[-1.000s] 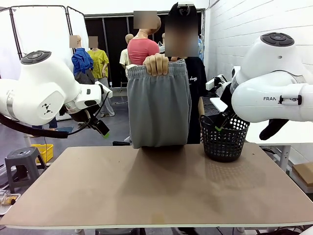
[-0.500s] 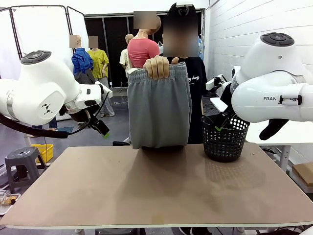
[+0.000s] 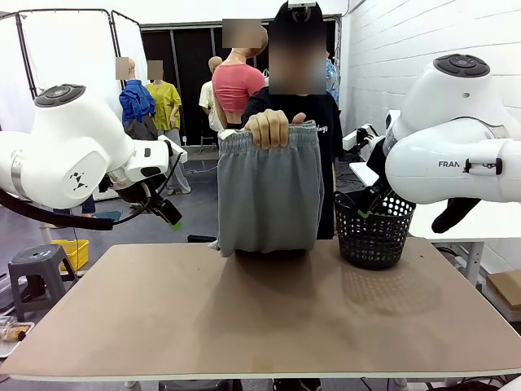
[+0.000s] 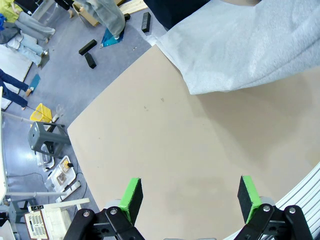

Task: Fold the training pants.
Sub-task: Grab both ends of the Training pants handed by a person.

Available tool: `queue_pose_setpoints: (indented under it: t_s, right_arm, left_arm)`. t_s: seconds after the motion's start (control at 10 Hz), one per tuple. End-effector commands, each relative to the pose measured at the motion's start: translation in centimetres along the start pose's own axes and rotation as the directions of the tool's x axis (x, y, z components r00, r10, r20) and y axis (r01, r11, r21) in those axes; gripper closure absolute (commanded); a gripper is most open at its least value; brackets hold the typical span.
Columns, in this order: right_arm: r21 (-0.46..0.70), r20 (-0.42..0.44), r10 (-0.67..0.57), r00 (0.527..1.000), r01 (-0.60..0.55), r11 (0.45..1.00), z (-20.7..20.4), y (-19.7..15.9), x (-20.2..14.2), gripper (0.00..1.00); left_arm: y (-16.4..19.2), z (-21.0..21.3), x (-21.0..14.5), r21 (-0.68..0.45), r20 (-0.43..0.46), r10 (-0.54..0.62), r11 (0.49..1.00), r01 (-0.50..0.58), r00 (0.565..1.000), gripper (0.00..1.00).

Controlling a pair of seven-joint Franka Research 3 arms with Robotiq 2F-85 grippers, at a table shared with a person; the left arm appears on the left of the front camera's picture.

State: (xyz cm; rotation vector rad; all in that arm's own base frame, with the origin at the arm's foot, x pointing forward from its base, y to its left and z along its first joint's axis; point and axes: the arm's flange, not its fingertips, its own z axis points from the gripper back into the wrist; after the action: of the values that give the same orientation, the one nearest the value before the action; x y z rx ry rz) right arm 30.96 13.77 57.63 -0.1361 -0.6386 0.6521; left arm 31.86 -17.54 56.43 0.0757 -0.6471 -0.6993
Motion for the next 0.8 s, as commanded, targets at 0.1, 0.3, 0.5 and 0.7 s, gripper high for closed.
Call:
queue_pose_setpoints:
  t_s: [0.1,0.3,0.5,0.7]
  right_arm:
    - [0.009,0.023,0.049,0.999,-0.05,0.999,-0.1,-0.3,0.0,0.0]
    - [0.025,0.056,0.204,0.977,-0.206,0.978,-0.7,-1.2,-0.2,0.0]
    - [0.027,0.047,0.351,0.935,-0.352,0.935,-1.4,-2.5,-0.8,0.0]
    - [0.028,0.04,0.497,0.867,-0.498,0.867,-2.5,-3.2,-1.2,0.0]
  left_arm:
    - [0.2,0.0,-0.1,0.019,-0.002,-0.05,0.999,0.05,0.999,0.0]
    - [1.1,0.2,-0.4,-0.002,-0.002,-0.187,0.982,0.187,0.982,0.0]
    - [1.8,0.1,-0.7,-0.045,-0.016,-0.32,0.947,0.319,0.947,0.0]
    - [2.6,-0.9,-1.2,-0.122,-0.037,-0.505,0.859,0.498,0.862,0.0]
